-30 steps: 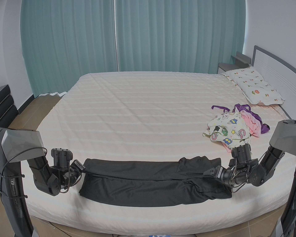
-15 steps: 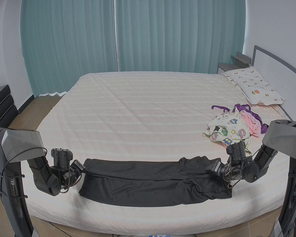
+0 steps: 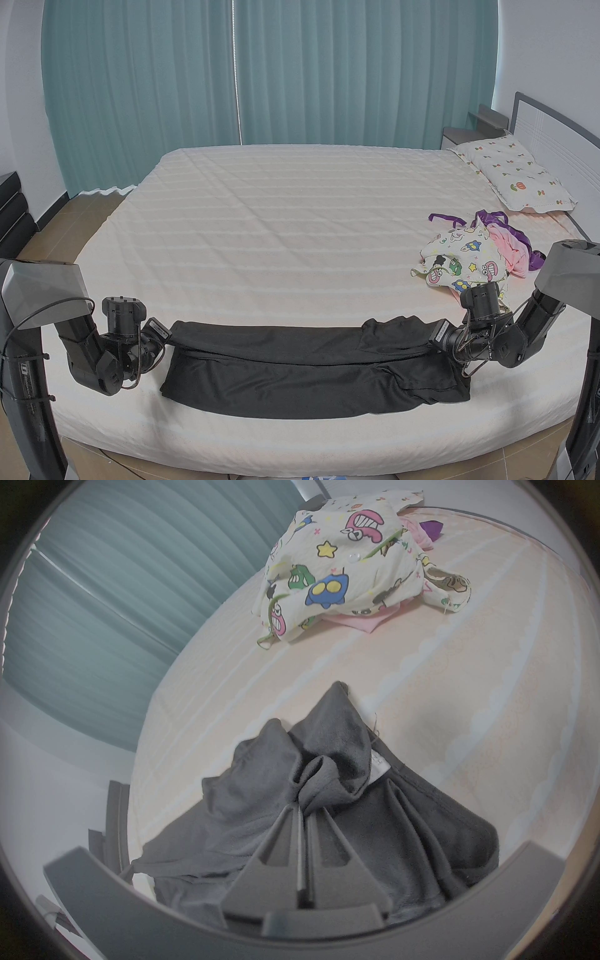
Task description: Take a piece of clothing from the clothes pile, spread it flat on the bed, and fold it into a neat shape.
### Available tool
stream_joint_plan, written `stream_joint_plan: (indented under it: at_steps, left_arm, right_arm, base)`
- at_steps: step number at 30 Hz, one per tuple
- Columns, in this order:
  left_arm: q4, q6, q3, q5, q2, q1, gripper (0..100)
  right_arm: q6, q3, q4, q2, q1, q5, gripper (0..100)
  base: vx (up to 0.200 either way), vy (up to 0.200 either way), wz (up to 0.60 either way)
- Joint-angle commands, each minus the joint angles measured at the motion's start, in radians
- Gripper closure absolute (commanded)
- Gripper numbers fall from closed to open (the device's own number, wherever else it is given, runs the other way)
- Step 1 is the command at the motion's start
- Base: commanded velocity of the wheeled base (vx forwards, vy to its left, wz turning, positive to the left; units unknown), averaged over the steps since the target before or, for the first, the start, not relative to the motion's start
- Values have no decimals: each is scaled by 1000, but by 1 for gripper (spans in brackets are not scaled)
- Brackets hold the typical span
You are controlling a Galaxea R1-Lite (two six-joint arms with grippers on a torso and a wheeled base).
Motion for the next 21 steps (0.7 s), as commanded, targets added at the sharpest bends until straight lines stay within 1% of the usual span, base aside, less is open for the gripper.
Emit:
stream_joint_plan:
  at_steps: [1, 5, 7, 8, 10, 11, 13, 14, 15, 17, 21]
  left_arm:
    - [-44, -13, -4, 4, -17, 0, 100]
    - [-45, -10, -36, 4, -17, 3, 100]
    - [-47, -15, -71, 8, -12, 12, 100]
    - [-61, -28, -84, 21, -15, 22, 100]
    - [-90, -64, -81, 27, -15, 25, 100]
    - [-120, -96, -76, 27, -13, 25, 100]
    - [-165, -123, -62, 18, -4, 25, 100]
    - [-165, -123, -62, 18, -4, 25, 100]
    - [-197, -116, -48, 24, 33, 19, 100]
    - [-220, -100, -38, 24, 57, 17, 100]
    - [-248, 36, 24, 27, 115, 15, 100]
  right_arm:
    - [45, -32, -19, -24, -11, 1, 100]
    - [73, -43, -45, -24, -18, -1, 100]
    - [89, -46, -91, -25, -21, -7, 100]
    - [111, -46, -150, -25, -28, -22, 100]
    - [120, -44, -206, -22, -33, -44, 100]
    - [119, -38, -236, -16, -34, -54, 100]
    - [111, -28, -242, -10, -34, -59, 100]
    - [111, -28, -242, -10, -34, -59, 100]
    - [106, -17, -234, -8, -33, -58, 100]
    - [91, -12, -220, -10, -33, -58, 100]
    - [5, 12, -127, -8, -33, -45, 100]
  base:
    - [0, 0, 0]
    - [0, 0, 0]
    - [0, 0, 0]
    - [0, 0, 0]
    - [0, 0, 0]
    - [0, 0, 0]
    - [0, 0, 0]
    - [0, 0, 0]
    - [0, 0, 0]
    - [0, 0, 0]
    - [0, 0, 0]
